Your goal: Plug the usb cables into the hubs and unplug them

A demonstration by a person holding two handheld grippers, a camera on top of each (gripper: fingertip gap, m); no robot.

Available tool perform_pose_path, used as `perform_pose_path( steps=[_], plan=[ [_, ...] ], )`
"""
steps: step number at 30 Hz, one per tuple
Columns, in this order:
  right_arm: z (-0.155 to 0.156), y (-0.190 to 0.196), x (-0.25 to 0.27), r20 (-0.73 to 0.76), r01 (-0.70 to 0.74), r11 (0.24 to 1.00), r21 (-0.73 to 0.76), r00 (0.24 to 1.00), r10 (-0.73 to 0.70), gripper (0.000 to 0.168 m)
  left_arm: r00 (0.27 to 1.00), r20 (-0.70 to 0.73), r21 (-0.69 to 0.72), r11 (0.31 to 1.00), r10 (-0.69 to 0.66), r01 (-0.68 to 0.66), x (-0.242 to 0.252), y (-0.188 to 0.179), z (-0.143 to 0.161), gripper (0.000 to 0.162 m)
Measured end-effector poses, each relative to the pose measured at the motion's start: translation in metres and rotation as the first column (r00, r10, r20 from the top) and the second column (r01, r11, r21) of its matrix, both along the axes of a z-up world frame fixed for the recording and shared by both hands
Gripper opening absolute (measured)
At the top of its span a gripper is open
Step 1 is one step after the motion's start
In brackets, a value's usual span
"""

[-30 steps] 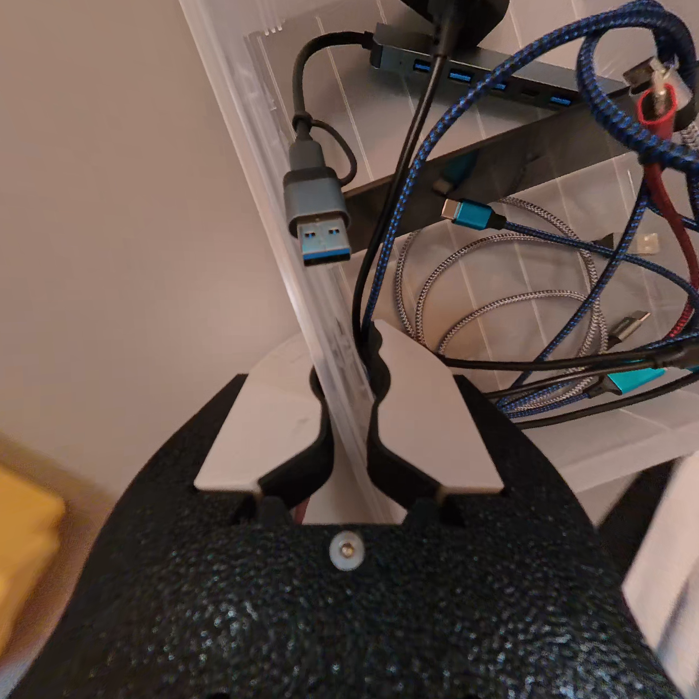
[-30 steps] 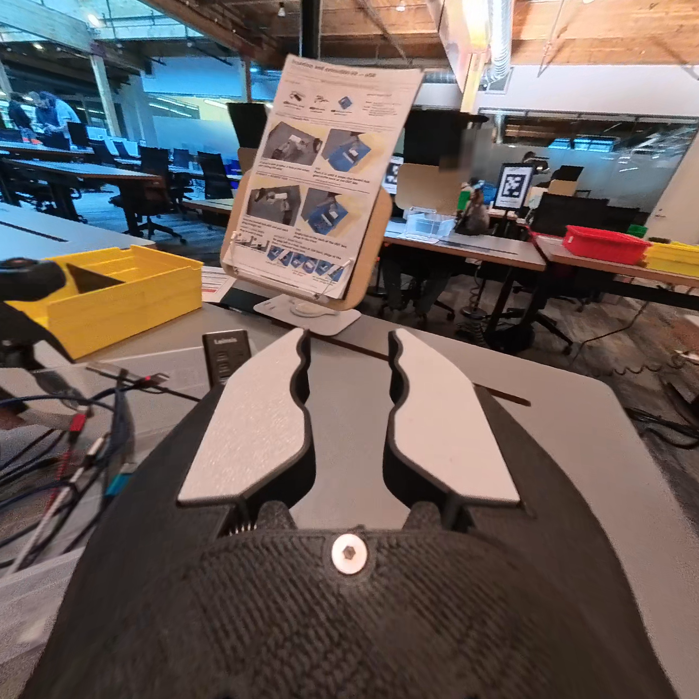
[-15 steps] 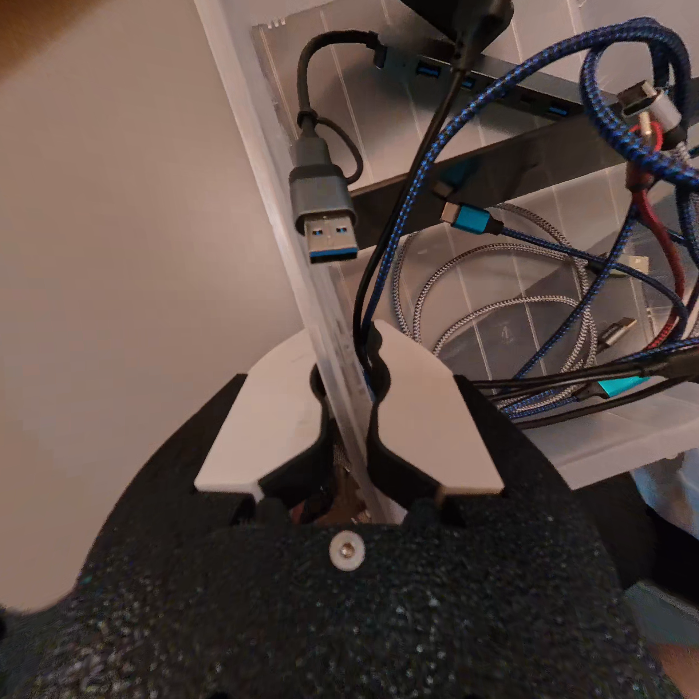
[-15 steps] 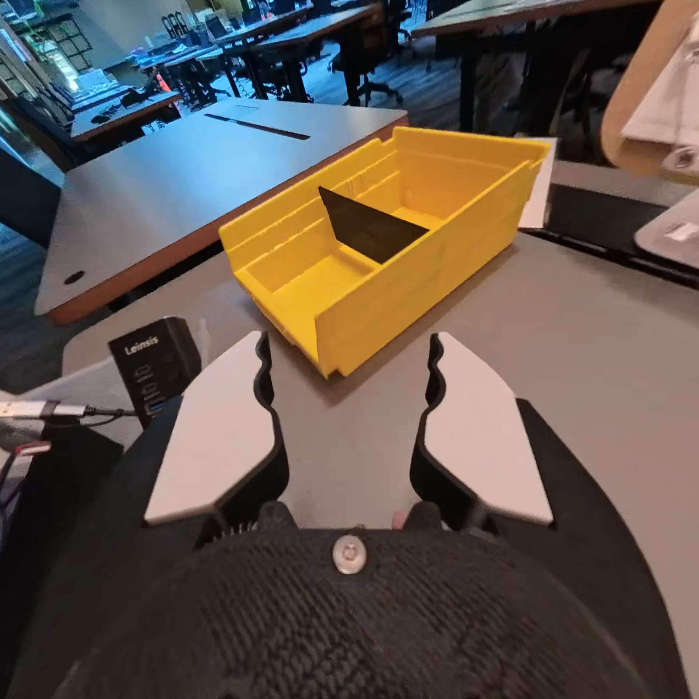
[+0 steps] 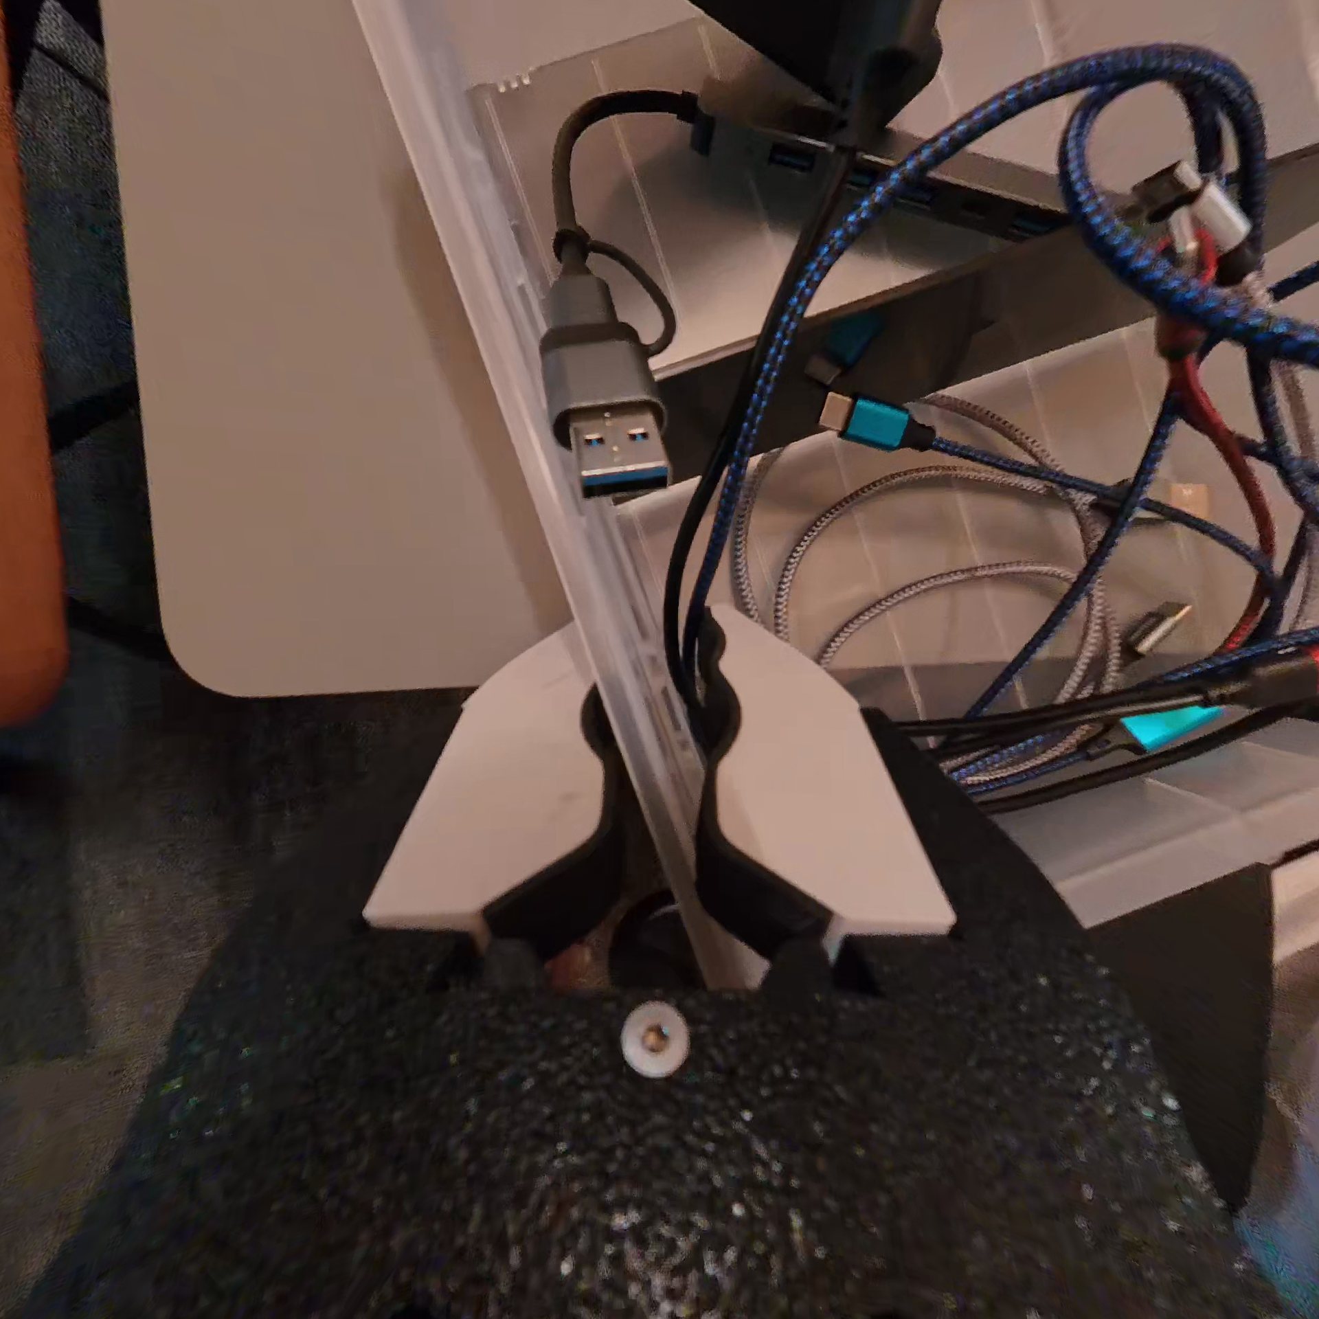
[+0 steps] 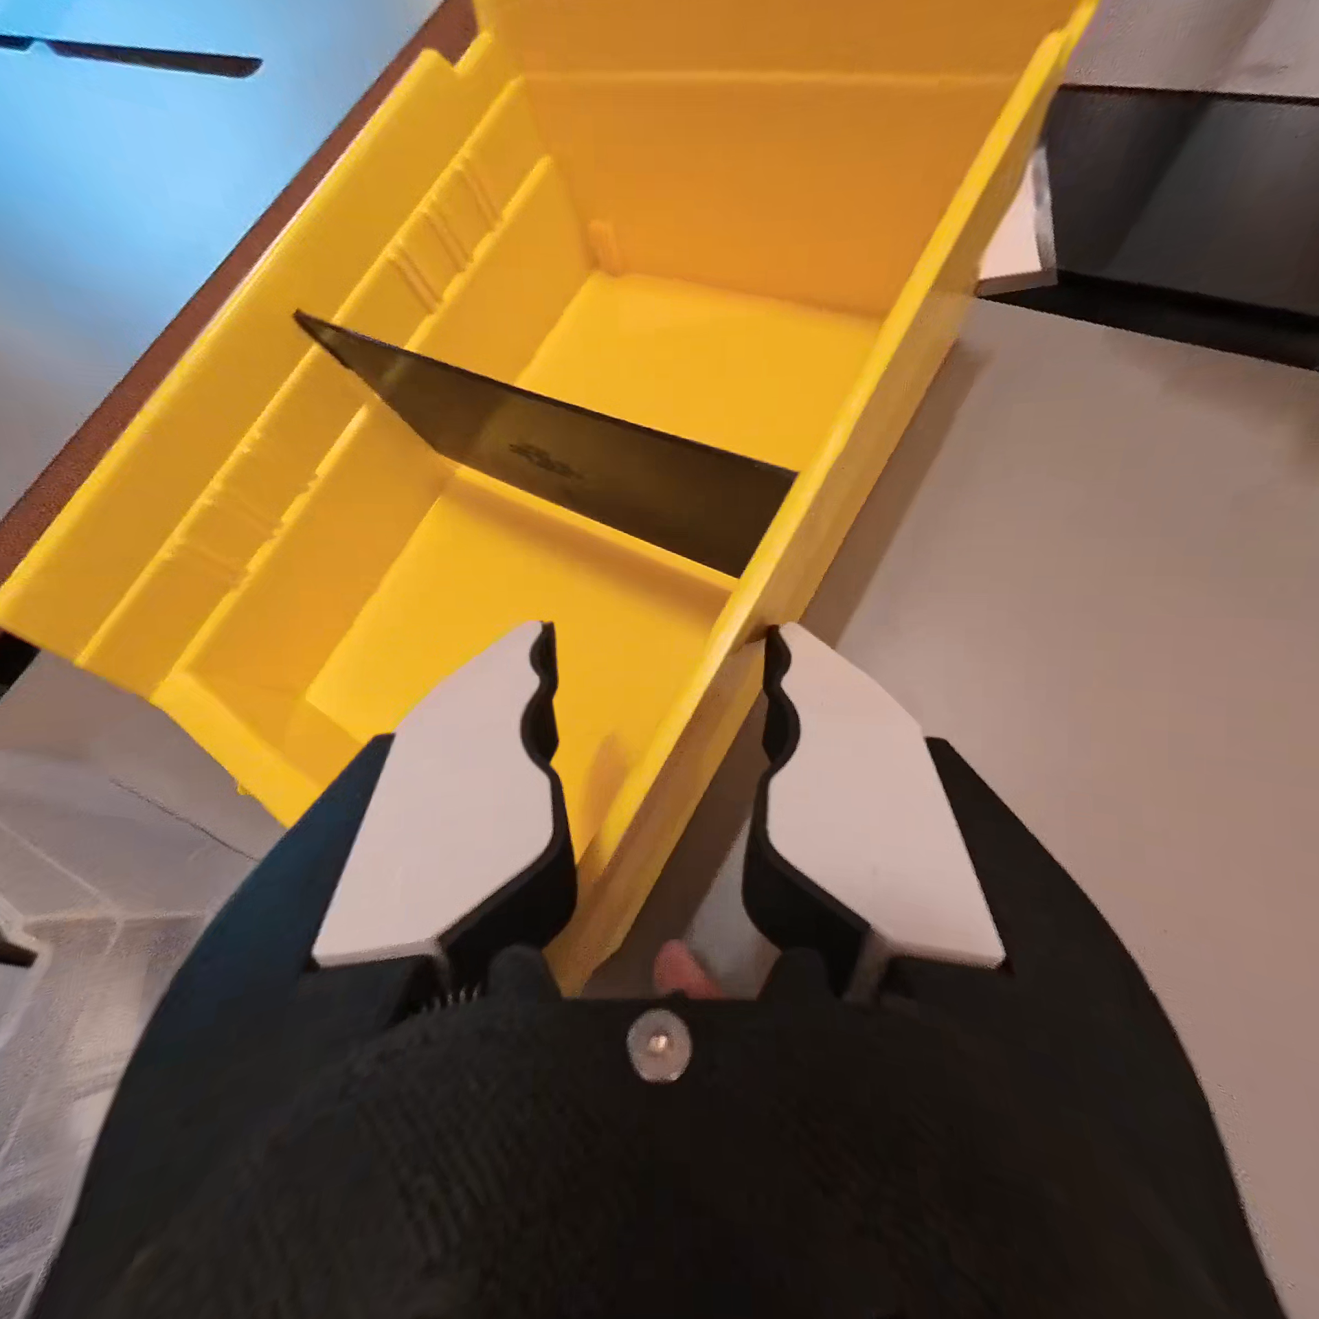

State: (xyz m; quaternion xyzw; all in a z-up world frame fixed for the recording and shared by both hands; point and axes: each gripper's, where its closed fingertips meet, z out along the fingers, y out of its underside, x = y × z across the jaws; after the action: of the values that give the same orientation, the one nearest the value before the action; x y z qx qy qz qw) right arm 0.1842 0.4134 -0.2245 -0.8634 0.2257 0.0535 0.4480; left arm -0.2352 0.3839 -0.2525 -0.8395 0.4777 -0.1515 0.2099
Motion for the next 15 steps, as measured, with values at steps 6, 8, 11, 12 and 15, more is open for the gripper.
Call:
perform_pose_path(
  steps=[6, 8, 11, 12, 15],
  plan=[
    [-0.003, -0.015, 0.035, 0.145, 0.077, 0.996, -0.038, 0.987, -0.071, 0.011, 0.998, 0.065, -0.014, 1.0, -0.027, 0.028, 0.007, 0.012, 0.001, 0.018],
    [0.006, -0.026, 0.041, 0.212, 0.076, 0.996, -0.044, 0.975, -0.065, 0.008, 0.997, 0.051, 0.01, 0.998, -0.063, 0.063, 0.007, 0.013, 0.001, 0.016],
    [0.035, -0.054, 0.055, 0.32, 0.109, 0.994, -0.009, 0.942, -0.1, 0.008, 0.994, 0.071, -0.002, 0.996, -0.086, 0.086, 0.008, 0.013, 0.002, 0.016],
    [0.05, -0.067, 0.06, 0.357, 0.124, 0.992, 0.013, 0.926, -0.12, 0.008, 0.992, 0.081, -0.008, 0.996, -0.093, 0.094, 0.007, 0.013, 0.002, 0.015],
    [0.097, -0.117, 0.073, 0.476, 0.142, 0.987, 0.076, 0.865, -0.161, 0.009, 0.986, 0.122, -0.033, 0.993, -0.11, 0.114, 0.008, 0.013, 0.002, 0.015]
  ],
)
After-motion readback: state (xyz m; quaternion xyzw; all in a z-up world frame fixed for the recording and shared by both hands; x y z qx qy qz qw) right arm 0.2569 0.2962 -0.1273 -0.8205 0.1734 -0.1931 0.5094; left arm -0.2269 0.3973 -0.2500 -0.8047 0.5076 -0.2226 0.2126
